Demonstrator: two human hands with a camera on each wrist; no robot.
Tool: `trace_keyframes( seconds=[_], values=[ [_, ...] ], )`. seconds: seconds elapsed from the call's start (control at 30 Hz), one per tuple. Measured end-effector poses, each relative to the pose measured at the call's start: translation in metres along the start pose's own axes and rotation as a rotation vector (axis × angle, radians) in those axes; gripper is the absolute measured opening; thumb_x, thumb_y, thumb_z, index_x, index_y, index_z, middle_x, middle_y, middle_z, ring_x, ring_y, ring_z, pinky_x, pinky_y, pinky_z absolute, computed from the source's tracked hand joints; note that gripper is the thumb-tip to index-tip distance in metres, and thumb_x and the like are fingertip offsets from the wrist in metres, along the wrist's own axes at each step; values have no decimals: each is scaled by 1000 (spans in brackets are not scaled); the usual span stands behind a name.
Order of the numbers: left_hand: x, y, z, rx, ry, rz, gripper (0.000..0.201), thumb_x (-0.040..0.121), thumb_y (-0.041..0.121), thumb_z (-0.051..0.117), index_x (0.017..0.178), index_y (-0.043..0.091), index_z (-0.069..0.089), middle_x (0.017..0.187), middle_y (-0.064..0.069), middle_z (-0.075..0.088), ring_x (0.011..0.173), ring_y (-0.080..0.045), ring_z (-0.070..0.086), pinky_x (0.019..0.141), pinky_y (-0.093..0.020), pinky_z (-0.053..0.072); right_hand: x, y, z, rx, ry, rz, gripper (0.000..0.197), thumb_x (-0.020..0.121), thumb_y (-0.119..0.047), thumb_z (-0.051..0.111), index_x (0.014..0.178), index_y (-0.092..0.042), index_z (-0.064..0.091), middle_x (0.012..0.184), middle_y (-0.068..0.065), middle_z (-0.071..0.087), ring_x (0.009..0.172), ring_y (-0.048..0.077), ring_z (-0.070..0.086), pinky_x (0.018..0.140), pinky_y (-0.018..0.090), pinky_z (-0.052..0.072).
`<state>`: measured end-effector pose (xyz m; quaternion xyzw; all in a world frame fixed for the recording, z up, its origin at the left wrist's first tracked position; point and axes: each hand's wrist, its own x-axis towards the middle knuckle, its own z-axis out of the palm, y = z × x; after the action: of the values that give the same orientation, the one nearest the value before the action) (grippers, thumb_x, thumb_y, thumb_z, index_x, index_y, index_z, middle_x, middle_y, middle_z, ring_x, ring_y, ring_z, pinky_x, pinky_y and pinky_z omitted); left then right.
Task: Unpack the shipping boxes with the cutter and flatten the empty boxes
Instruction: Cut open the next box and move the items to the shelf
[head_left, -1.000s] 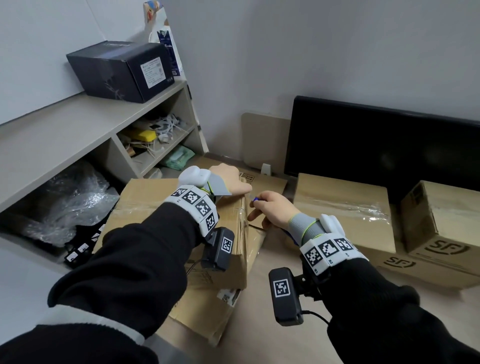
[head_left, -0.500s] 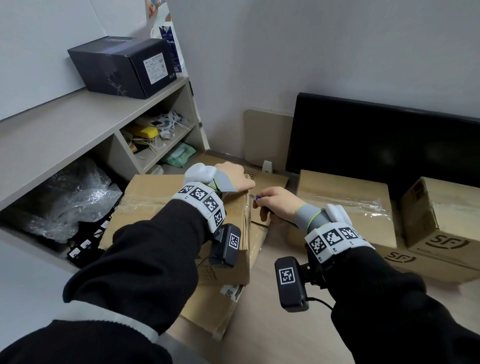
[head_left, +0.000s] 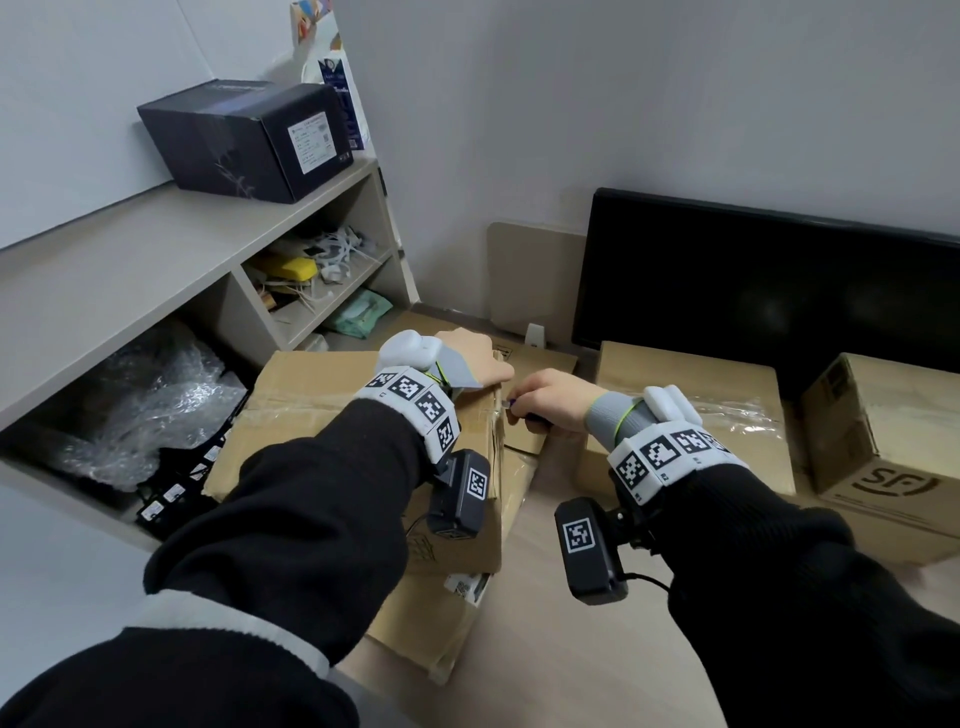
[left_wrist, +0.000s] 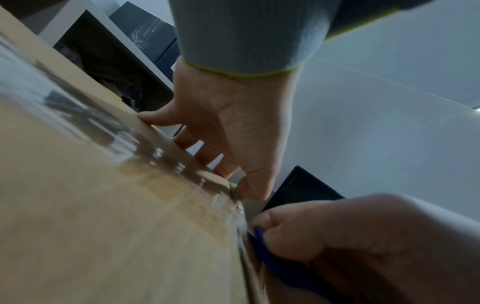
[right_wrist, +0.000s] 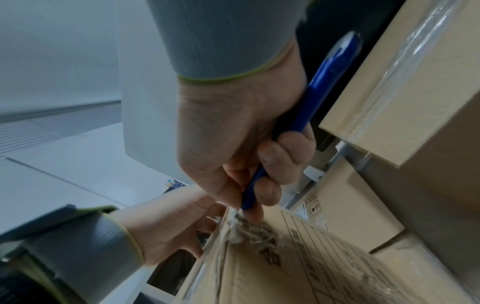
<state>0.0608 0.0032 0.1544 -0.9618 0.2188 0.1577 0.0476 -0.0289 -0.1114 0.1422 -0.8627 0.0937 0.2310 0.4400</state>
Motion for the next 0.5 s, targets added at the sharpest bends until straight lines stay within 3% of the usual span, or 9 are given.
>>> trace_keyframes(
  seconds=[0.1,0.27,0.5],
  values=[
    [0,0,-1,8,-7,-4,46,86,48,48,112,14,64,93,-6,55,83,-26,52,71,-28,38,1,-1,4,3,-60,5,12,86,-10,49,80,-9,60,58,6,41,51,19,31,47,23,20],
    [3,-1,-1,8,-21,-10,47,86,49,47,113,14,63,95,-7,55,83,-26,51,72,-29,38,-11,-2,4,-22,-102,-16,13,90,-8,48,86,-7,60,54,5,39,37,13,28,35,13,21],
    [0,1,0,6,-22,-19,45,87,48,47,113,15,62,110,-10,62,86,-27,50,73,-28,36,-24,-1,9,24,-211,-30,13,89,-3,45,79,-2,53,39,-1,37,25,8,26,32,11,19]
  ],
)
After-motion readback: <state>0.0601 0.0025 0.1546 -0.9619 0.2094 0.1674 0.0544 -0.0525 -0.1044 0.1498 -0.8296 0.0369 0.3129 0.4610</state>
